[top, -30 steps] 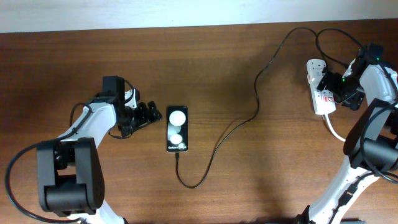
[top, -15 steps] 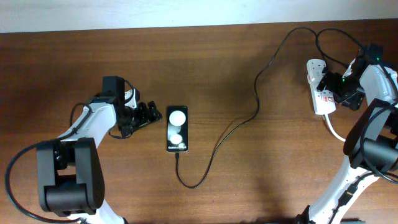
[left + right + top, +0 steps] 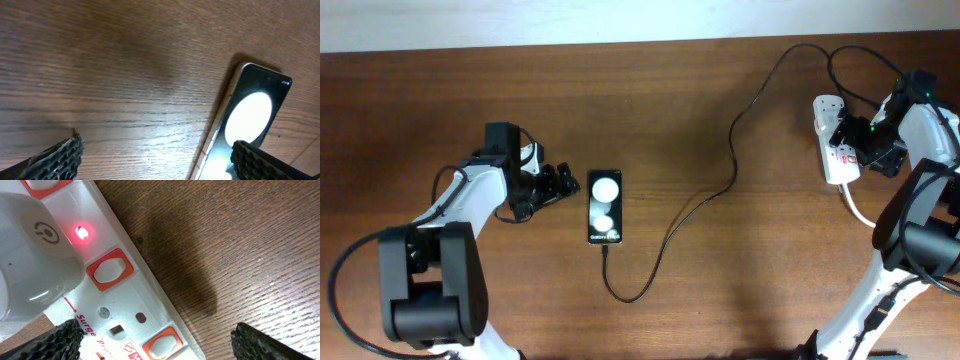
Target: Plug charger to phone and switch on socket
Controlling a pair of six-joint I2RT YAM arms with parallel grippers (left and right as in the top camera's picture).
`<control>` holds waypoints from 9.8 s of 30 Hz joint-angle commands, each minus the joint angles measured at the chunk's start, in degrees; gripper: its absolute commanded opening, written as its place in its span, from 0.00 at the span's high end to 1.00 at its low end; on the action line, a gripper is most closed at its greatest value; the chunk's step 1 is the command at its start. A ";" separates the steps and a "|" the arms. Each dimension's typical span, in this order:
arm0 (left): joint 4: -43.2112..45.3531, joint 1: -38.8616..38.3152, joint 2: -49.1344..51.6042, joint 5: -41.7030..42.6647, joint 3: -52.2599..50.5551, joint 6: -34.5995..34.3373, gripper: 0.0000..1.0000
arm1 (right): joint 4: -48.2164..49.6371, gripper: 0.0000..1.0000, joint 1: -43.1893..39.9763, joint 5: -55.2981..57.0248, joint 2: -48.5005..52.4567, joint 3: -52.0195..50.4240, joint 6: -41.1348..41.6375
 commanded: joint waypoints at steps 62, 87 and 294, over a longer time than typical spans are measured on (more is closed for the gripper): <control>56.35 -9.62 -38.66 -10.84 -50.95 2.47 0.01 | -2.19 0.01 0.48 2.05 4.70 -2.89 -2.36; 29.38 -9.62 -84.67 -22.38 -62.84 9.66 0.01 | -2.21 0.02 0.48 2.05 4.70 -2.89 -2.36; 29.73 -6.99 -105.66 -21.75 -62.79 24.83 0.01 | 37.31 0.01 19.67 9.68 -97.07 -88.91 -2.36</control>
